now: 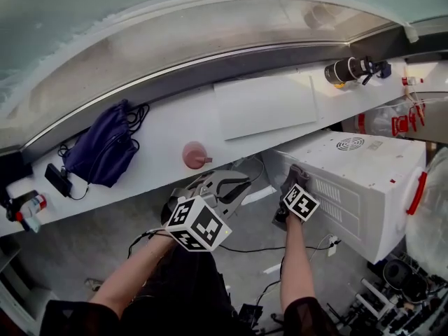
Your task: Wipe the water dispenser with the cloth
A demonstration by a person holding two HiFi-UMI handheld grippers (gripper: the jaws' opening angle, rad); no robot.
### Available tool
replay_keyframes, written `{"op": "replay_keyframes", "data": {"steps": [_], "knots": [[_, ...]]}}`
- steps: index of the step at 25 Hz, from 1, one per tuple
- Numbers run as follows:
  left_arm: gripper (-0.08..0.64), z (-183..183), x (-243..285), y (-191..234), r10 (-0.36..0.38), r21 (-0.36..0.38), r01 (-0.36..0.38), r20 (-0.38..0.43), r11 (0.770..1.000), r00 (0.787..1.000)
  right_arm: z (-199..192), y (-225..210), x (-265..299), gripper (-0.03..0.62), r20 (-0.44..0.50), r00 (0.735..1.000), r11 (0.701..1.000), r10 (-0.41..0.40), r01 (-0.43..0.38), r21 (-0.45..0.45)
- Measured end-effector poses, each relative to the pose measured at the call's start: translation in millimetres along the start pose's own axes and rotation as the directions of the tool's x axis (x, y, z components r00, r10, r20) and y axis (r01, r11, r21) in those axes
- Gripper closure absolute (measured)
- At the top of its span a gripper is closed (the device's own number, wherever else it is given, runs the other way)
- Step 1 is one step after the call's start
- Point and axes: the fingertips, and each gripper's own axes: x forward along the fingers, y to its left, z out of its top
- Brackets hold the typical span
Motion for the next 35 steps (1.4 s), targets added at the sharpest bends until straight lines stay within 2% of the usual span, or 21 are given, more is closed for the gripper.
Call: {"op": "replay_keyframes", "data": {"steps": [3, 7, 12, 17, 22, 26, 30, 35], "knots": [[0.537, 17.8, -7.5, -1.0, 0.023, 0.001, -0.023, 0.021, 1.0, 1.0, 6.8, 5.9, -25.8, 0.488, 0.055, 0.994, 0.995, 0.095, -0.093, -0.033], [0.537, 40.7, -23.7, -2.9, 0.063, 0.018, -0.063, 0.033, 0.998, 0.997, 22.2, 22.1, -88.8, 0.488, 0.13, 0.966, 0.975, 0.222, -0.217, -0.053], [0.537, 66.5, -54.6, -5.7, 0.129, -0.005, -0.129, 0.047, 0.992, 0.991, 40.9, 42.8, -193.4, 0.488, 0.22, 0.913, 0.938, 0.344, -0.343, -0.047], [0.537, 92.6, -89.5, -22.3, 0.169, -0.041, -0.166, 0.071, 0.985, 0.983, 46.1, 53.9, -295.2, 0.488, 0.293, 0.847, 0.893, 0.443, -0.444, -0.065], [0.537, 119.4, -124.5, -62.3, 0.18, -0.017, -0.179, 0.09, 0.984, 0.98, 37.2, 55.1, -377.0, 0.488, 0.347, 0.791, 0.858, 0.504, -0.505, -0.094], [0.537, 140.0, -156.8, -115.2, 0.171, -0.027, -0.169, 0.109, 0.985, 0.979, 16.3, 46.9, -436.5, 0.488, 0.373, 0.756, 0.835, 0.539, -0.537, -0.119], [0.537, 152.9, -189.3, -167.9, 0.155, -0.041, -0.151, 0.136, 0.988, 0.979, -3.6, 38.2, -480.1, 0.488, 0.394, 0.729, 0.823, 0.56, -0.543, -0.167], [0.537, 159.4, -217.7, -220.5, 0.15, -0.003, -0.151, 0.128, 0.989, 0.98, -22.3, 19.8, -522.7, 0.488, 0.438, 0.691, 0.812, 0.575, -0.548, -0.201]]}}
